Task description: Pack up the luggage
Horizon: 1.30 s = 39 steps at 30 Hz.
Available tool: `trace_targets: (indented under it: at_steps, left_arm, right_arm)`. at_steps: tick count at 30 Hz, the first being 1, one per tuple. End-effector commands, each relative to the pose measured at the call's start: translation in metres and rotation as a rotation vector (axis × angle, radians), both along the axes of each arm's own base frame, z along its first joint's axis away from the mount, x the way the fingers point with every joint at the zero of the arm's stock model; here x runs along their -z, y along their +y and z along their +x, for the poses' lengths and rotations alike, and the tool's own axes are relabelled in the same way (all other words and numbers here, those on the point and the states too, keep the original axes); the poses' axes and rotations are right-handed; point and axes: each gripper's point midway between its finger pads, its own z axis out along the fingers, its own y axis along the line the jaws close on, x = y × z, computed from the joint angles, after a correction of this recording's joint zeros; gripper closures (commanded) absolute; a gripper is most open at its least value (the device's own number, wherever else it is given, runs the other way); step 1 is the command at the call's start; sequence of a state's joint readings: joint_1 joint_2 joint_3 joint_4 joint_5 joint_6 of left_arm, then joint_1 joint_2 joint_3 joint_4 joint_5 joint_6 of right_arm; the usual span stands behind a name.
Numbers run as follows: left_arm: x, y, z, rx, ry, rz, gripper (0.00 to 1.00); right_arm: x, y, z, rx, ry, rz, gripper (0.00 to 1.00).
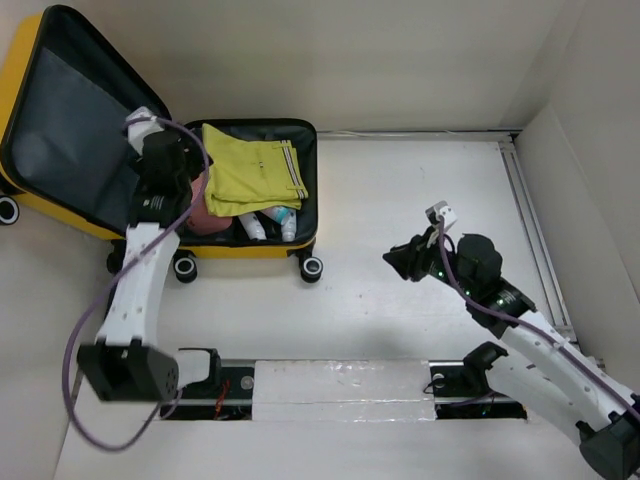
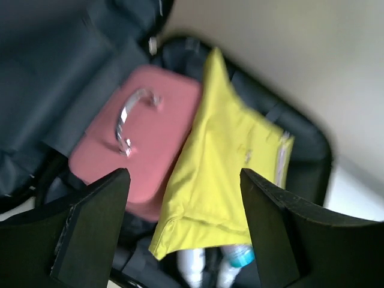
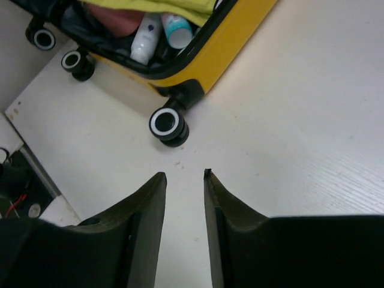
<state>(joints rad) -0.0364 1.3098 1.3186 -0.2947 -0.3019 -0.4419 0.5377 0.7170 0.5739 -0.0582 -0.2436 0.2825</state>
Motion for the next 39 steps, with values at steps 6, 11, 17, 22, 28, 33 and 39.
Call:
trace_targets:
  at_steps: [6,11,17,22,28,33,39]
  left_arm:
    - [-0.096,0.064,-0.088,-0.368,-0.275,0.090,0.32]
    - [-0.083,0.127,-0.131,-0.616,-0.116,0.189,0.29]
    - [-0.069,0.180,-0.163,-0.847,-0.006,0.250,0.31]
    - [-0.035,0.224,-0.163,-0.921,0.181,0.200,0.37]
    - [-0.048,0.241,-0.150,-0.924,0.177,0.185,0.51]
    - [-0.066,0.194,-0.118,-0.756,0.063,0.193,1.00]
    - [-0.075,0.081,-0.112,-0.357,-0.135,0.119,1.00]
  right_arm:
    - [-0.033,0.041,-0.011,-0.140,-0.129,0.062,0.68]
    - [-0.020,0.056,-0.022,-0.228,-0.112,0.037,0.63]
    - [-0.010,0.055,-0.023,-0.230,-0.101,0.019,0.62]
    - [0.001,0.059,-0.020,-0.239,-0.072,0.002,0.62]
    - [0.009,0.064,-0.019,-0.251,-0.060,-0.016,0.62]
    - [0.013,0.069,-0.018,-0.262,-0.047,-0.024,0.62]
    - [0.016,0.071,-0.013,-0.240,-0.041,-0.037,0.62]
